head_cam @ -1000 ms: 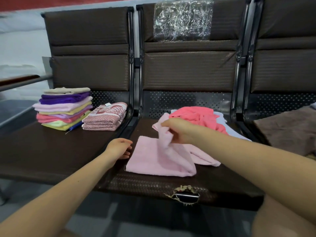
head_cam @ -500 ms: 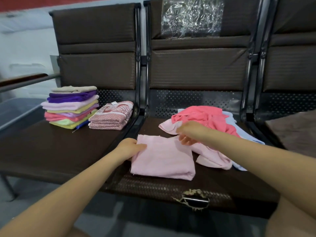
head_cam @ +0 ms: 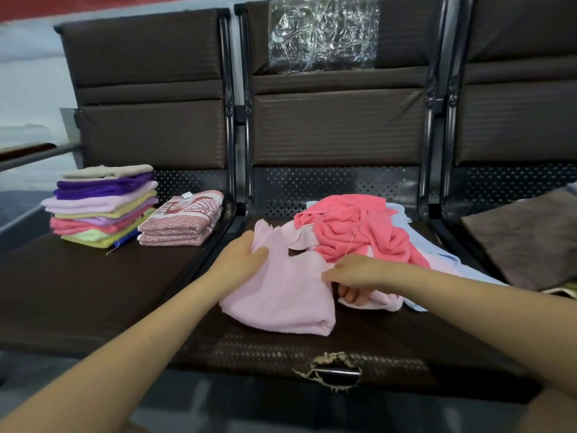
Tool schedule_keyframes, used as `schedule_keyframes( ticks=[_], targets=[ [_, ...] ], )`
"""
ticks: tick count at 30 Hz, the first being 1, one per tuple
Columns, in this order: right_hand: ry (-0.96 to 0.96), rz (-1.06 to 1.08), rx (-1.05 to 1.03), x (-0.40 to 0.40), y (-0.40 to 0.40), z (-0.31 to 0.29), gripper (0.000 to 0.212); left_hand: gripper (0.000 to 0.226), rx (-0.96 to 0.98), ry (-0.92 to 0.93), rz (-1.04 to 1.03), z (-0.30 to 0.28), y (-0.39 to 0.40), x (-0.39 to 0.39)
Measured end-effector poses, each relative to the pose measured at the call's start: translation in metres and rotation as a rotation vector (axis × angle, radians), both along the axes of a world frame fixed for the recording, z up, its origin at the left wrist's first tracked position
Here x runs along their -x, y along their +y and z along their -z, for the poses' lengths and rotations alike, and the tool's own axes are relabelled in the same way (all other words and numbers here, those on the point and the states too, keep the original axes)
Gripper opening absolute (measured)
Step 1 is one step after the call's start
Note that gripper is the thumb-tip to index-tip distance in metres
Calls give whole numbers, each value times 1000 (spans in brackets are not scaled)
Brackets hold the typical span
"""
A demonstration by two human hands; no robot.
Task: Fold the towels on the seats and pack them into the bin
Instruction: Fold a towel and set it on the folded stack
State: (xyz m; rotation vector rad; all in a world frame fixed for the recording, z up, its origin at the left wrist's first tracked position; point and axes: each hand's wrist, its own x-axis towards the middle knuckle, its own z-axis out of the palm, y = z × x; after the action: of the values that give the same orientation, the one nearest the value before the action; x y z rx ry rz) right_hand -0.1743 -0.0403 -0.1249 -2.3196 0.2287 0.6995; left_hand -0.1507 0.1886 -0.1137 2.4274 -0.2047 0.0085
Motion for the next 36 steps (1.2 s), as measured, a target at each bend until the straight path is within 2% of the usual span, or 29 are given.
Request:
schedule_keyframes(
  ticks=[2,4,6,8,10,11,16,18,20,22,25,27,29,31,34,36],
  targets=[
    [0,-14,42,-2,1,-1,40,22,11,-4,-8,-1,-3,0],
    [-34,-37,0,0,0,-4,42,26,-63,29,-26,1,-3,0],
    [-51,-51,-36,2,-3,-4,41,13,-71,131,-73,6,0,-3],
    [-58,-66,-48,3,-3,-3,41,34,-16,289,-153,12,7,-6],
    [-55,-83,-48,3,-2,-2,42,61,129,435,-246,17,16,-8],
    [-54,-90,-50,3,-3,-2,42,65,153,472,-267,17,19,-8],
    [-60,-80,-85,3,-3,-1,45,42,177,535,-304,17,18,-13],
    [-95,-39,-105,2,-2,0,52,37,187,523,-297,15,13,-13],
    [-122,47,-148,1,4,2,54,26,94,478,-239,17,9,-12],
    [-87,134,-197,3,11,4,48,26,-75,333,-170,22,6,-4],
    [-71,125,-268,5,26,8,32,32,-409,13,-127,35,5,7],
    [-89,96,-242,7,33,5,32,32,-513,-50,-114,40,5,10],
    [-115,105,-224,5,39,1,36,31,-433,20,-133,38,7,9],
    [-98,171,-307,4,41,-4,38,27,-303,104,-173,36,10,6],
    [-151,228,-408,5,40,-19,38,32,-108,210,-199,29,15,2],
    [-183,247,-499,7,39,-33,33,31,-19,263,-178,27,13,0]
  ],
)
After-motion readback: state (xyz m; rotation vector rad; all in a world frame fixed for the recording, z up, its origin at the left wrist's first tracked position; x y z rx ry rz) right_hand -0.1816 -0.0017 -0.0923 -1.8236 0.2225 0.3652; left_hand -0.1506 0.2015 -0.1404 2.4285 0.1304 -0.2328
